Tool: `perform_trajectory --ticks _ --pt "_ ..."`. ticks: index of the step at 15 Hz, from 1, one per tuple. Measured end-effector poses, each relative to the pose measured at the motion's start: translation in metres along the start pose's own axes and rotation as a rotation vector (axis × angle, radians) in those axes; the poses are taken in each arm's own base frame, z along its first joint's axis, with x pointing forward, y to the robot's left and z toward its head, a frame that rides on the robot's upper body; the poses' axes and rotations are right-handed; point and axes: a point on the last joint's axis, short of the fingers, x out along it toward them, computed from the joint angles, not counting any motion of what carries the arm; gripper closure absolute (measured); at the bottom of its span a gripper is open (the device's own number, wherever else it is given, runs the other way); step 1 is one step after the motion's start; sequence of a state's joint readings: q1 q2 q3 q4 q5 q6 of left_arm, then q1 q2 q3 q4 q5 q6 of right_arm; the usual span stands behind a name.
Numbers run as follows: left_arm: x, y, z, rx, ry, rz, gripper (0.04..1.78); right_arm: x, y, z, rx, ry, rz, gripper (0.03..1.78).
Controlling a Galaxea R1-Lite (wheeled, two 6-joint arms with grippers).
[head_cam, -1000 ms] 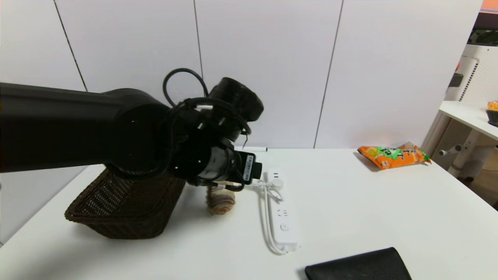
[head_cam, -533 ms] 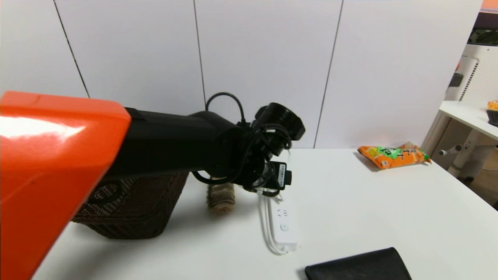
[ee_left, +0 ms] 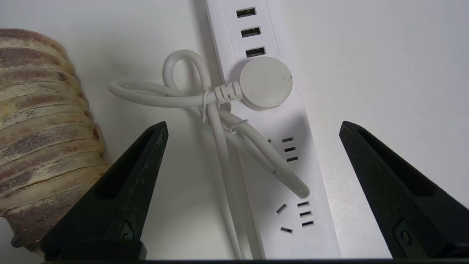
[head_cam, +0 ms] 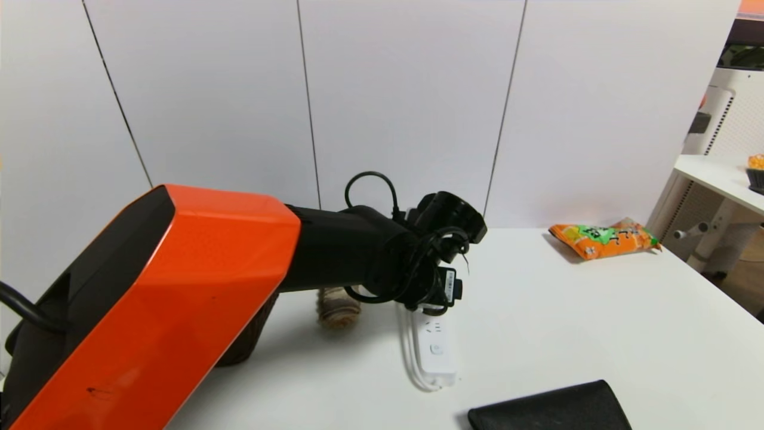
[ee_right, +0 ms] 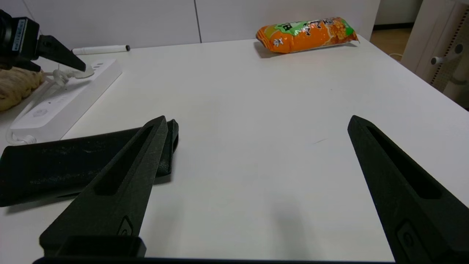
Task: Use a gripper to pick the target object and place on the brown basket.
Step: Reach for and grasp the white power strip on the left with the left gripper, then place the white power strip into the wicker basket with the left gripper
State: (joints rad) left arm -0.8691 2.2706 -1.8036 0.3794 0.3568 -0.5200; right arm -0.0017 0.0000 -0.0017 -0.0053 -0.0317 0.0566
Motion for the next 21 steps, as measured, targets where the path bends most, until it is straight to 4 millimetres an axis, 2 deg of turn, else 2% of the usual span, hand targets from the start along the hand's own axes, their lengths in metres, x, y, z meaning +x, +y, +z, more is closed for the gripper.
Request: perform_trajectory --ticks 9,13,16,18,19,21 --pt "0.036 -0.011 -0.013 0.011 0.030 0.010 0.13 0.000 0.000 0.000 0.000 0.000 0.000 0.11" --pt "0.042 -0.011 -0.016 0.018 0.038 0.015 0.13 0.000 0.000 0.000 0.000 0.000 0.000 0.11" --pt "0.040 -0.010 -0.017 0.021 0.052 0.023 0.60 0.000 0.000 0.000 0.000 0.000 0.000 0.11" --pt "0.037 -0.006 -0.020 0.027 0.068 0.035 0.84 0.000 0.000 0.000 0.000 0.000 0.000 0.11" --pt "0.035 -0.005 -0.022 0.030 0.074 0.039 0.92 0.000 0.000 0.000 0.000 0.000 0.000 0.11" --pt "0.031 -0.002 -0.023 0.034 0.082 0.043 0.97 0.000 0.000 0.000 0.000 0.000 0.000 0.11"
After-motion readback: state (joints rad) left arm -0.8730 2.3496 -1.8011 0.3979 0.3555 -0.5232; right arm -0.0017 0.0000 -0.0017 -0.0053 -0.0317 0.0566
